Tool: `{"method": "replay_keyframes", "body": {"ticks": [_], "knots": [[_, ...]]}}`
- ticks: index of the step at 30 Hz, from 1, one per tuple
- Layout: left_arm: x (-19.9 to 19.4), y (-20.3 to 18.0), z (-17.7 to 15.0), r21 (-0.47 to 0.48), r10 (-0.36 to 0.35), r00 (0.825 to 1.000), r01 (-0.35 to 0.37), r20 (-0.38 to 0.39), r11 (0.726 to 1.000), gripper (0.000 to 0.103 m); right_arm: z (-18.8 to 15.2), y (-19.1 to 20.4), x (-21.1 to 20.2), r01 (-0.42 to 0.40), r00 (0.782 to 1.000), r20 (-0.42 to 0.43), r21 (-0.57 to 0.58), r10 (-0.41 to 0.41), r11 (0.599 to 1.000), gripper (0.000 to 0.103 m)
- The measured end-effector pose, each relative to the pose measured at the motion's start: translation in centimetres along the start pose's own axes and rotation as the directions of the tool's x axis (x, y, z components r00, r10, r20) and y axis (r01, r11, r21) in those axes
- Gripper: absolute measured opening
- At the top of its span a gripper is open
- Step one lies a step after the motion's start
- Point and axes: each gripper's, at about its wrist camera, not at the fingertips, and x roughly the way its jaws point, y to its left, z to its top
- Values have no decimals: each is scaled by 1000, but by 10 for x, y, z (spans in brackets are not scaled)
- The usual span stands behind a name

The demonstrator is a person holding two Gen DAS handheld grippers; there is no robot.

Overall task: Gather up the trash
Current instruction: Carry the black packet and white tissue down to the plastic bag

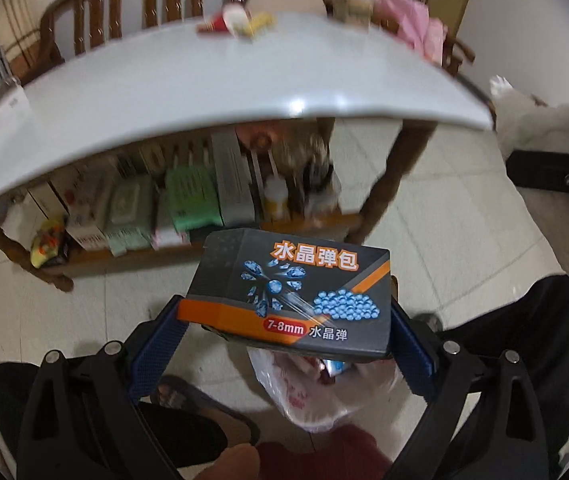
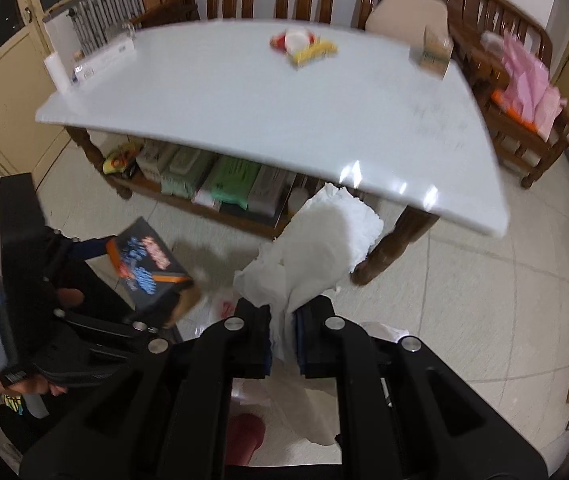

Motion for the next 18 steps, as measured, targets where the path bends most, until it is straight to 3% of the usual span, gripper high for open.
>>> {"method": "replay_keyframes", "body": {"ticks": [4,7,11,18], "knots": [[48,-9,-22,-6,-23,995,22,-96,1000,91,-23,-3,54,-19,996,-86,43,22,999,9],[87,-15,-35,8,-49,981,52,-190,999,91,-38,-11,98,-36,986,-158,99,52,994,9],[122,-16,-45,35,-16,974,25,-225,999,91,-52,-21,138,-26,974,-218,141,57,990,9],[154,-11,-53,23,-30,961,37,-273,999,91,-72,-29,183,-25,957,-277,202,82,979,9]]}}
